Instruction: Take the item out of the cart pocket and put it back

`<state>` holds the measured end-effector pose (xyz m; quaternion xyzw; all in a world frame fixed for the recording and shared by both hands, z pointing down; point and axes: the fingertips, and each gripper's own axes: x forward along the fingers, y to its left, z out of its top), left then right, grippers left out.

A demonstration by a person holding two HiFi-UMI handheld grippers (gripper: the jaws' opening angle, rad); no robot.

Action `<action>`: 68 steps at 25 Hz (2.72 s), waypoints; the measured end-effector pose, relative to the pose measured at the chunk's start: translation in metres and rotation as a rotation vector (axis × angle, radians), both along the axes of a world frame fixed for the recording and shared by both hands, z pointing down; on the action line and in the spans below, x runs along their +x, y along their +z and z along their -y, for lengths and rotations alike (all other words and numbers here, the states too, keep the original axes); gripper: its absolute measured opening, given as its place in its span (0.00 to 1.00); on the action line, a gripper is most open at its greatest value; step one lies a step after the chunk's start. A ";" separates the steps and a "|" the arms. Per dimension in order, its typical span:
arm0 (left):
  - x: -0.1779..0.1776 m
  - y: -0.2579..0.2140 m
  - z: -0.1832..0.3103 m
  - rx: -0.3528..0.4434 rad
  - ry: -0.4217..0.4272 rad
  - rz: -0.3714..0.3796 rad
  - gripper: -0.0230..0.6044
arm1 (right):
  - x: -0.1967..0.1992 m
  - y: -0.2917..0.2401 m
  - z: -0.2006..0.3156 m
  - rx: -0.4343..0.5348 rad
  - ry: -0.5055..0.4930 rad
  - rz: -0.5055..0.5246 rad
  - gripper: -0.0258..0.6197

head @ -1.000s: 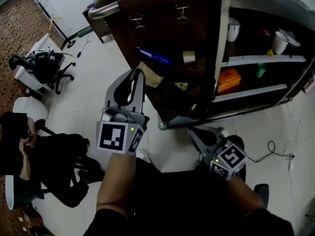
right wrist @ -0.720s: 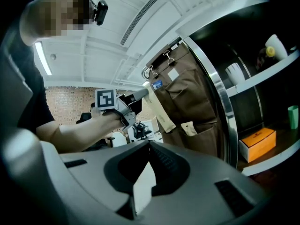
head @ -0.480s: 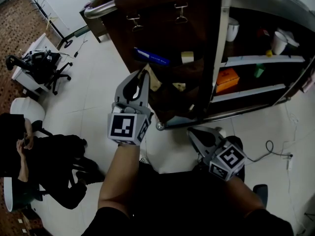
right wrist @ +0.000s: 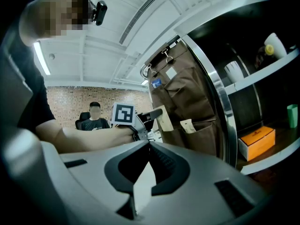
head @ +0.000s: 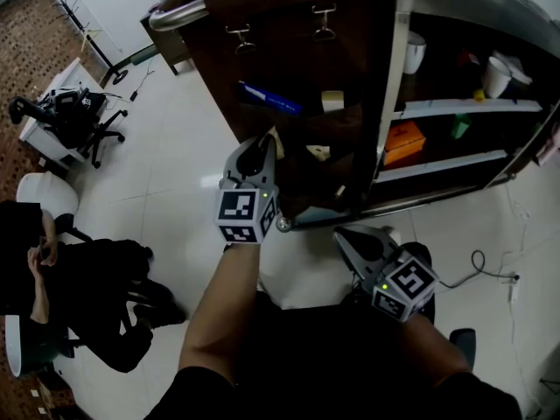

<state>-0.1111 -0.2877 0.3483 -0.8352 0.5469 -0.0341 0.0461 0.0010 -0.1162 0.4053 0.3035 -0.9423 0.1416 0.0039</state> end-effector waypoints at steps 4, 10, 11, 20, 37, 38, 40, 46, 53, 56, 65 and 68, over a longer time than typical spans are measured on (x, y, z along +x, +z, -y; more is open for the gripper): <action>0.000 0.028 0.007 -0.065 -0.012 0.018 0.09 | -0.002 0.000 -0.001 -0.002 -0.003 -0.001 0.07; 0.002 0.050 0.012 -0.104 -0.019 0.047 0.09 | 0.000 0.002 0.001 -0.007 0.004 -0.003 0.07; 0.003 0.054 0.012 -0.114 -0.016 0.053 0.09 | 0.001 0.002 0.001 -0.008 0.005 -0.001 0.07; 0.006 0.073 0.012 -0.150 -0.004 0.057 0.10 | 0.000 0.003 0.001 -0.013 0.006 0.000 0.07; 0.002 -0.012 -0.054 -0.015 0.057 -0.031 0.19 | -0.010 -0.007 -0.005 0.015 -0.006 0.025 0.07; 0.000 -0.020 -0.063 -0.009 0.062 -0.055 0.16 | -0.012 -0.009 -0.006 0.018 -0.009 0.028 0.07; -0.006 -0.032 -0.077 -0.007 0.067 -0.115 0.09 | -0.014 -0.010 -0.007 0.020 -0.022 0.026 0.07; -0.014 -0.056 -0.121 -0.002 0.058 -0.161 0.04 | -0.020 -0.014 -0.014 0.012 -0.051 0.021 0.07; 0.009 -0.048 -0.182 0.000 0.099 -0.159 0.04 | -0.017 -0.029 -0.015 0.031 -0.040 0.034 0.07; 0.020 -0.037 -0.198 0.009 0.109 -0.131 0.04 | -0.016 -0.034 -0.014 0.041 -0.032 0.032 0.07; 0.021 0.023 -0.198 -0.130 0.069 -0.160 0.04 | -0.015 -0.035 -0.019 0.090 -0.008 -0.029 0.06; 0.014 0.027 -0.193 -0.128 0.061 -0.194 0.04 | -0.014 -0.036 -0.018 0.108 0.011 -0.030 0.06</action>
